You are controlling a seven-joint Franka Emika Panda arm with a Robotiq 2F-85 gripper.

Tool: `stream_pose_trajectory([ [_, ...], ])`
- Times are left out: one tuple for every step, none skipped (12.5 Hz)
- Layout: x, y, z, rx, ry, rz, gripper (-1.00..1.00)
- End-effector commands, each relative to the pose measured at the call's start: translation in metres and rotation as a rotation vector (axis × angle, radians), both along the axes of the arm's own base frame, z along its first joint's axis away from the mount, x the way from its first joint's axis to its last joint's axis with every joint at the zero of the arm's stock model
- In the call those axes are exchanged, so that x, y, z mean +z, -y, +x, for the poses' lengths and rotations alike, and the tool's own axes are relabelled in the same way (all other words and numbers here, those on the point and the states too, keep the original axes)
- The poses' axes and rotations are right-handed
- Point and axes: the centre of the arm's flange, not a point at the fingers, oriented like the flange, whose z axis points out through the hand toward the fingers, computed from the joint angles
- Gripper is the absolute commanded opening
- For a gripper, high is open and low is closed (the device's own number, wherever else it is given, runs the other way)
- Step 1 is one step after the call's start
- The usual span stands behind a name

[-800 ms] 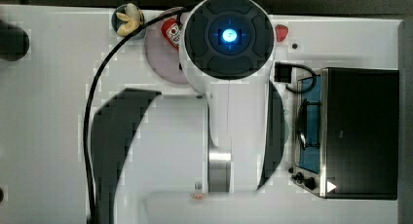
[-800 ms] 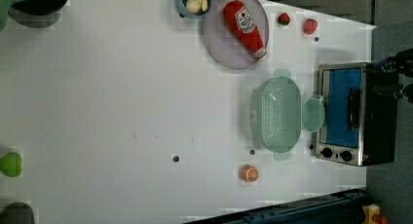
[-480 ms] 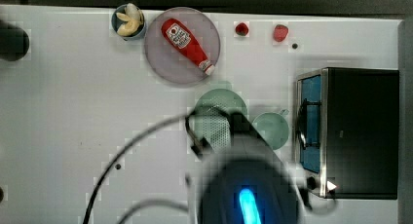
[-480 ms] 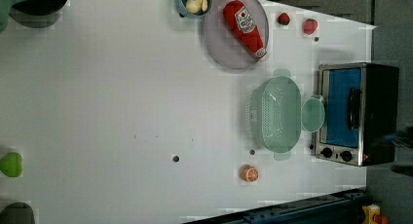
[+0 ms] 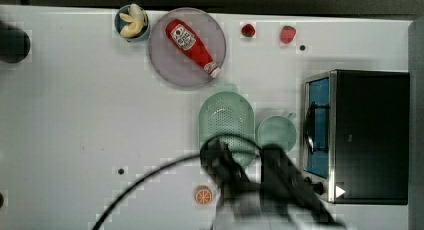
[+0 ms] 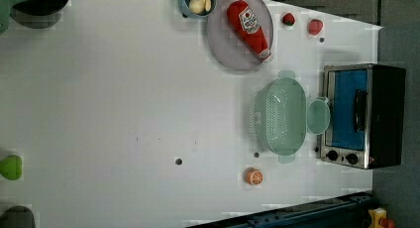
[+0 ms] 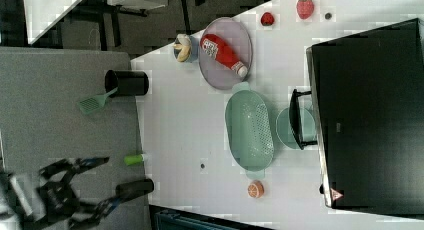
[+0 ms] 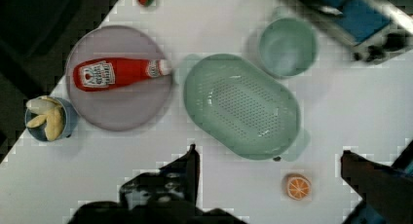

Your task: Drag strainer right to left.

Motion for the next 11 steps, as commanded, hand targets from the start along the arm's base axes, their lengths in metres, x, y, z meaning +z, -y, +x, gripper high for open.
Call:
stream_pose_trajectory([
  [-0.143, -0.013, 0.044, -0.106, -0.260, -0.011, 1.00],
  [-0.171, -0.014, 0.052, -0.173, -0.281, -0.011, 1.00],
  [-0.199, -0.015, 0.059, -0.242, -0.298, -0.010, 1.00],
  [-0.226, -0.015, 0.066, -0.301, -0.312, -0.010, 1.00],
  [-0.253, -0.015, 0.073, -0.343, -0.321, -0.011, 1.00],
  [-0.277, -0.016, 0.079, -0.368, -0.323, -0.010, 1.00],
  [-0.300, -0.016, 0.086, -0.380, -0.318, -0.008, 1.00],
  [-0.321, -0.016, 0.092, -0.395, -0.309, -0.005, 1.00],
  [-0.342, -0.016, 0.097, -0.425, -0.301, -0.001, 1.00],
  [-0.362, -0.016, 0.101, -0.463, -0.290, 0.003, 1.00],
  [-0.382, -0.017, 0.104, -0.503, -0.276, 0.009, 1.00],
])
